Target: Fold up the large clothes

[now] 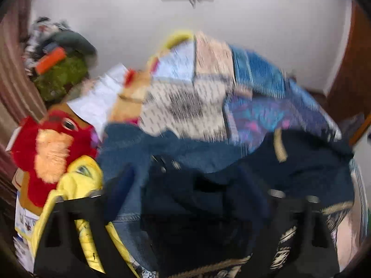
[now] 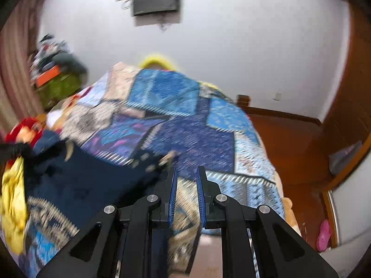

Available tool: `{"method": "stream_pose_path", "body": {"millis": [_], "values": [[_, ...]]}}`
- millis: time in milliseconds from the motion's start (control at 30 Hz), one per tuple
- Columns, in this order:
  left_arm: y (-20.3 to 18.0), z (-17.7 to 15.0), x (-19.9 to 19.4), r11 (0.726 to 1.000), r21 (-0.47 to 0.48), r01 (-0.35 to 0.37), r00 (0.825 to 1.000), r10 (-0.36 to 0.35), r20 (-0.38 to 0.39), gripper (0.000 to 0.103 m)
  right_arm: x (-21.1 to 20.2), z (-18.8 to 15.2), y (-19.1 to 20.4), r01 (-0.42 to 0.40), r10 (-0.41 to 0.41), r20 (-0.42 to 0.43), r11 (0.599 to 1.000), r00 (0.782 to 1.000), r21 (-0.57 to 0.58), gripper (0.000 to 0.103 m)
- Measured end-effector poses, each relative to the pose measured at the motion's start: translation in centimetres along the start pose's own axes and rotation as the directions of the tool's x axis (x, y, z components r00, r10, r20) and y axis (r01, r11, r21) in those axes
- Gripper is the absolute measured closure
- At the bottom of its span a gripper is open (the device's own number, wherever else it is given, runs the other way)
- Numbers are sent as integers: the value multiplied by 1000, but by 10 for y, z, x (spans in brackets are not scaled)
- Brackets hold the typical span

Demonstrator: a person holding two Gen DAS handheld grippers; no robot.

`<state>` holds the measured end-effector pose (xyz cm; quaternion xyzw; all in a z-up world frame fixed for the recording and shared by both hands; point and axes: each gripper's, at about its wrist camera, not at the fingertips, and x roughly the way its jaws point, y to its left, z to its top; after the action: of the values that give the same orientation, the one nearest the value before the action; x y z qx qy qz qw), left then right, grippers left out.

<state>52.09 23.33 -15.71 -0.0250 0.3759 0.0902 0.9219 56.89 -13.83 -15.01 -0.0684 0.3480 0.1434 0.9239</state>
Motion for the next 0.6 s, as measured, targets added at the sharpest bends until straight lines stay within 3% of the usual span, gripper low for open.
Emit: {"method": "stream_pose_path", "body": {"millis": [67, 200, 300, 433, 600], "values": [[-1, -1, -14, 1000, 12, -11, 1000, 11, 14, 8, -6, -10, 17, -26, 26, -15, 999, 1000, -41, 91], [-8, -18, -15, 998, 46, 34, 999, -32, -43, 8, -6, -35, 45, -94, 88, -66, 992, 994, -84, 91], [-19, -45, 2, 994, 85, 71, 992, -61, -115, 8, 10, -48, 60, -125, 113, -112, 987, 987, -100, 91], [-27, -85, 41, 994, 89, 64, 978, -45, -202, 8, 43, -56, 69, -129, 114, -155, 987, 981, -91, 91], [-18, -71, 72, 997, 67, 32, 984, -20, -179, 8, 87, -33, 63, -116, 108, -167, 993, 980, -36, 91]]}}
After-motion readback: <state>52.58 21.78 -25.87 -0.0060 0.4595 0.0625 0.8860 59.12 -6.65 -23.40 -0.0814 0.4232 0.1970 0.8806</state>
